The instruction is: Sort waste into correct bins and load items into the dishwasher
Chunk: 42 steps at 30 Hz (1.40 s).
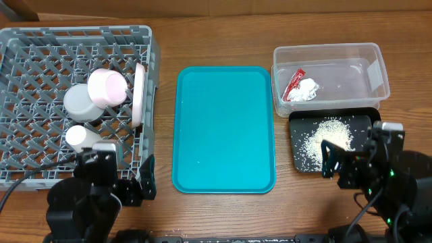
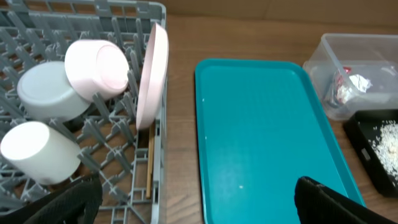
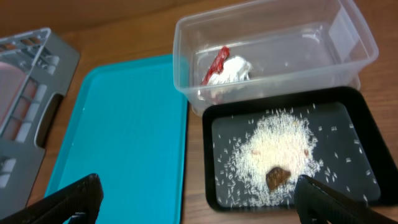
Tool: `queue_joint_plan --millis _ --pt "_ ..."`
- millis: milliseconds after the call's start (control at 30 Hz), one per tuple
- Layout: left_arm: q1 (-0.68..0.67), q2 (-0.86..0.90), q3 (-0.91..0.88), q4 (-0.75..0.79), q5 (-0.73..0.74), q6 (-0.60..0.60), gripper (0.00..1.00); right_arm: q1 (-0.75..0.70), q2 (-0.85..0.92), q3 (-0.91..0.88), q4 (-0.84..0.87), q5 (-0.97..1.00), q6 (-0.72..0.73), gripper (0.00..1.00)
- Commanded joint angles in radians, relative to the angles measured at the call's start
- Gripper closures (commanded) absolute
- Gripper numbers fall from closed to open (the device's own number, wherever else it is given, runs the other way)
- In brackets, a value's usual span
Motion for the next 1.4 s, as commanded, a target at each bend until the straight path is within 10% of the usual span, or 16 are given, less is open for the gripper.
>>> queue_joint_plan --millis 0,533,1233,1367 --pt "-0.006 -0.008 -0.013 -0.039 0.008 0.016 0.0 0.0 -0.001 -0.009 -0.024 0.016 0.004 0.0" --pt "-0.006 -0.008 -0.013 -0.149 0.008 0.016 0.0 0.001 -0.006 -0.012 -0.028 0.053 -0.027 0.0" --pt "-0.006 -0.008 -0.013 -0.149 0.008 0.016 0.0 -0.032 -0.575 -1.012 1.312 0.042 -0.08 0.0" --pt "-0.006 -0.008 -0.013 -0.149 0.008 0.016 0.0 -0.037 -0.594 -1.033 1.223 0.022 -0.079 0.0"
